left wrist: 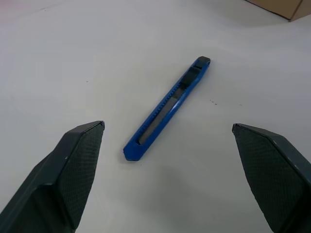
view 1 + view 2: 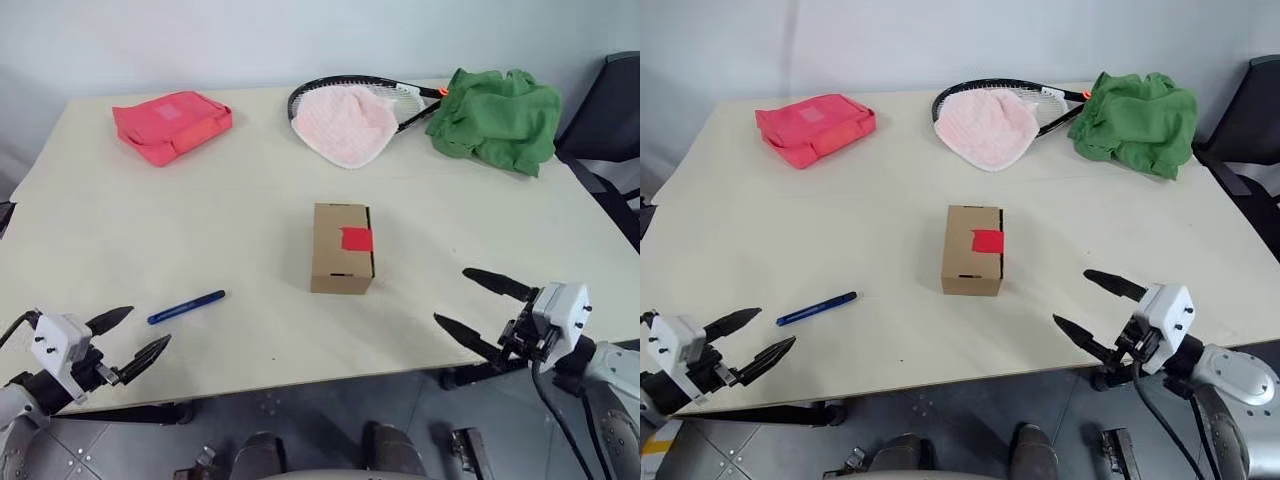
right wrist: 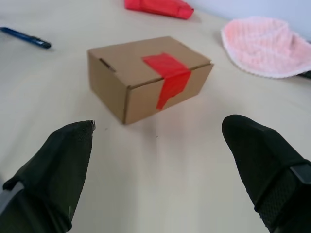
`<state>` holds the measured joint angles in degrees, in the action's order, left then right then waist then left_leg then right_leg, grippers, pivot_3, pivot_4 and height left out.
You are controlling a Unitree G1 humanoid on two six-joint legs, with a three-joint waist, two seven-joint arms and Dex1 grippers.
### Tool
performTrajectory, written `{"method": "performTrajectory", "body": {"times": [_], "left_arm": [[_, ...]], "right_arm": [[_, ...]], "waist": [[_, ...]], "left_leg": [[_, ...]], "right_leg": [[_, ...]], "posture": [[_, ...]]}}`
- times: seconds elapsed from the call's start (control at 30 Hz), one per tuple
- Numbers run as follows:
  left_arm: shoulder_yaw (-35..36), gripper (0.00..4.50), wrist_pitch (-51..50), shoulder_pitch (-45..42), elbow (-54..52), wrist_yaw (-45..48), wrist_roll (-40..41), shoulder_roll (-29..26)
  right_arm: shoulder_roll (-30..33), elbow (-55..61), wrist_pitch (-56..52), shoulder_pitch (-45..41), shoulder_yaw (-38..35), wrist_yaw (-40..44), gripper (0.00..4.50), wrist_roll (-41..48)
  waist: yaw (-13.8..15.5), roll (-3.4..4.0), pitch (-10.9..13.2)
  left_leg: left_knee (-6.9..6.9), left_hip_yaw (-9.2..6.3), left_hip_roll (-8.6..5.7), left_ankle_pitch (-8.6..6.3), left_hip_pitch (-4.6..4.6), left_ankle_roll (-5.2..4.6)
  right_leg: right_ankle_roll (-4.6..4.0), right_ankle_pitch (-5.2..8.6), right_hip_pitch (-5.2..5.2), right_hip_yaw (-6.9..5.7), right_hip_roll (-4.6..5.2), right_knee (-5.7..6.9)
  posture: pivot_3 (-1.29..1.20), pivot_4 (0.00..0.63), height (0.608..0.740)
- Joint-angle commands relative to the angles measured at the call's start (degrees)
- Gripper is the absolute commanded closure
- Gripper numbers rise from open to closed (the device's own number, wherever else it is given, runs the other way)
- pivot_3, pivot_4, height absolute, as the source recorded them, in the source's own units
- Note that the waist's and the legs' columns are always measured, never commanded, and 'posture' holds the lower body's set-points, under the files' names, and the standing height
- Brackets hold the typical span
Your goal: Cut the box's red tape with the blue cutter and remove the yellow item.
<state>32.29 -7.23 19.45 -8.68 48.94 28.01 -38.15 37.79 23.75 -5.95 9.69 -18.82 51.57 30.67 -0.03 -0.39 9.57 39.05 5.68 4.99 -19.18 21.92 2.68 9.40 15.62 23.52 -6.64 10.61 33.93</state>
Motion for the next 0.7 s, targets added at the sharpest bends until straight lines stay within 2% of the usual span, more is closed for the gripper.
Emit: {"method": "performTrajectory", "body": {"times": [0.03,0.17,0.27,0.37,0.4,0.47,0.57,0.67,0.7], "left_arm": [[1.1,0.00,-3.5,0.0,-1.9,0.3,2.5,-1.3],[-0.3,0.00,-8.5,-3.1,-3.9,1.1,5.6,-2.4],[-3.6,0.57,-10.9,-8.5,-4.3,1.7,5.8,-3.8],[-12.2,1.58,-11.9,-19.4,-2.7,0.7,1.9,-4.0],[-15.1,1.76,-11.9,-22.8,-1.4,0.4,0.3,-3.8],[-20.2,2.29,-11.5,-29.7,1.9,0.0,-2.6,-2.2],[-28.1,3.20,-9.8,-40.0,8.9,-1.4,-8.4,1.8],[-33.5,4.04,-11.0,-46.9,14.6,-1.9,-11.4,6.0],[-35.0,4.35,-11.5,-48.4,15.8,-1.4,-12.0,7.0]], "right_arm": [[-0.7,1.4,0.8,-0.3,-0.4,-1.0,0.02,0.2],[-1.1,3.0,-0.7,-0.6,0.4,-1.8,0.02,1.4],[-0.4,4.1,-2.3,-0.4,1.4,-1.9,0.56,1.1],[-0.4,3.1,-7.0,-3.8,3.6,-7.1,1.70,-1.5],[-0.5,2.5,-7.6,-4.9,4.3,-8.4,1.86,-3.0],[-0.9,0.2,-8.9,-7.7,6.7,-10.2,2.48,-5.3],[-0.9,-7.3,-9.6,-13.6,12.7,-12.0,3.55,-12.4],[-3.9,-16.1,-9.2,-21.4,16.3,-14.4,4.47,-16.0],[-4.6,-18.7,-8.8,-23.8,17.4,-14.3,4.50,-17.0]], "waist": [[0.1,0.00,0.0],[0.3,-0.02,0.0],[0.7,-0.02,0.0],[0.9,-0.01,0.0],[1.1,-0.01,0.0],[1.5,-0.04,0.0],[1.4,-0.07,-0.1],[1.1,-0.07,-0.1],[0.8,-0.06,-0.1]], "left_leg": [[0.00,0.00,0.00,0.00,0.00,0.00],[0.04,0.00,0.00,0.00,0.00,0.00],[0.04,-0.01,0.00,0.00,0.00,0.00],[0.07,0.00,-0.01,0.01,-0.03,0.00],[0.07,0.00,-0.01,0.01,-0.02,0.00],[0.12,0.00,-0.01,0.03,-0.04,0.02],[0.12,0.03,-0.02,0.05,-0.07,0.02],[0.10,0.09,-0.02,0.06,-0.05,0.03],[0.11,0.13,-0.02,0.06,-0.05,0.04]], "right_leg": [[0.00,0.00,0.00,0.00,0.00,-0.01],[0.00,0.00,-0.02,0.00,0.00,0.02],[0.00,0.00,-0.02,0.00,0.00,0.04],[0.00,0.00,-0.04,0.02,0.00,0.06],[0.00,0.00,-0.04,0.02,0.01,0.07],[-0.01,-0.01,-0.05,0.01,-0.01,0.11],[-0.02,-0.02,-0.07,0.01,-0.01,0.13],[0.00,-0.02,-0.04,-0.01,-0.01,0.07],[0.01,-0.03,-0.03,0.00,-0.01,0.07]], "posture": [[0.00,0.150,0.740],[0.00,0.150,0.740],[0.00,0.150,0.740],[0.00,0.150,0.740],[0.00,0.150,0.740],[0.00,0.150,0.740],[0.00,0.150,0.740],[0.00,0.150,0.740],[0.00,0.150,0.740]]}}
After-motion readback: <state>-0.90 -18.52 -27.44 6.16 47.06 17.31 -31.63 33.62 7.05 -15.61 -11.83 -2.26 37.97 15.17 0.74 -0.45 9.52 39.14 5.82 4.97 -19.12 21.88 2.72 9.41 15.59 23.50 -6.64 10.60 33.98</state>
